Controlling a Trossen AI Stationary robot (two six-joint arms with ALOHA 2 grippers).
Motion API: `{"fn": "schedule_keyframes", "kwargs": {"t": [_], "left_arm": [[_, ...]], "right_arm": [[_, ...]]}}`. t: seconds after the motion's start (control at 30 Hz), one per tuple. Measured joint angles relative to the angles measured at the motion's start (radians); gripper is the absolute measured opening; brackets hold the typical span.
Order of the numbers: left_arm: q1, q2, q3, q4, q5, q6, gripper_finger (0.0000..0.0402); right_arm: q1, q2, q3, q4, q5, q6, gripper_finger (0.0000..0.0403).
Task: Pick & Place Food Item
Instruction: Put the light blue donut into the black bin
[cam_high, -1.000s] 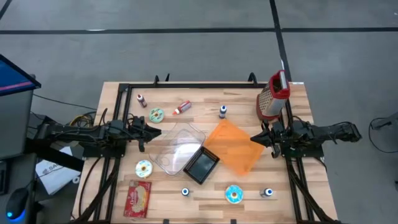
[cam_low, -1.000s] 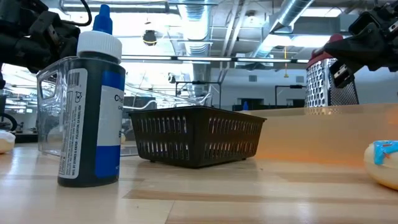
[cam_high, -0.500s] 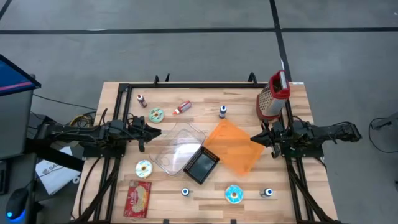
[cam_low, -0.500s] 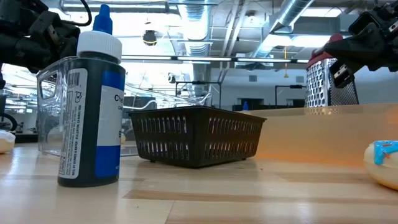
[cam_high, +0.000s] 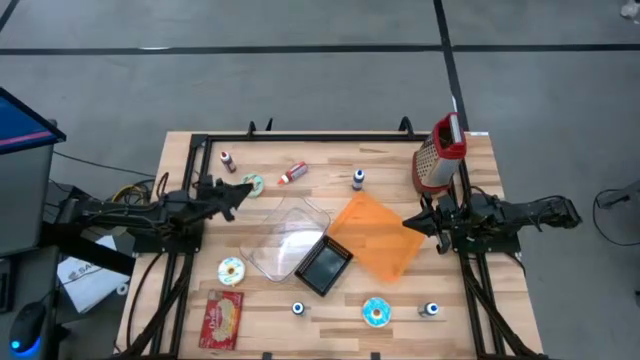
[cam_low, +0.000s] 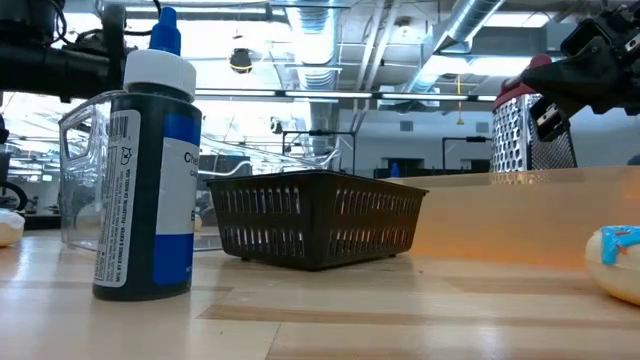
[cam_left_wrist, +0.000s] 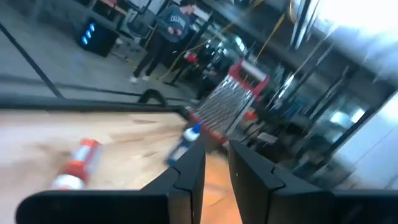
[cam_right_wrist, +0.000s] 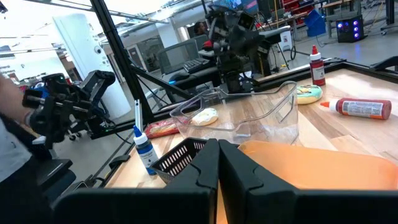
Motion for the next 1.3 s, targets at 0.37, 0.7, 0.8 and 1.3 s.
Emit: {"fn": "schedule_keyframes", "kwargs": {"t": [0.37, 0.7, 0.8, 1.3], "left_arm": [[-0.001, 0.015, 0.000, 0.077, -0.024, -0.282, 0.0067], [-0.013, 0.117, 0.000, 0.088, 0.176, -0.497, 0.0067], [-0.050, 0.180, 0.000, 0.167, 0.191, -0.514, 0.0067], [-0.057, 0.298, 0.000, 0.795, -0.087, 0.159, 0.0067]], "right_arm": [[0.000, 0.000, 0.000, 0.000, 0.000, 0.000, 0.0001], [-0.002, -0.002, 0.000, 0.228, 0.058, 0.050, 0.0001], [-0.002, 0.000, 0.000, 0.397, 0.108, 0.074, 0.0001], [-0.001, 0.000, 0.000, 0.500, 0.418, 0.194, 0.0001]]}}
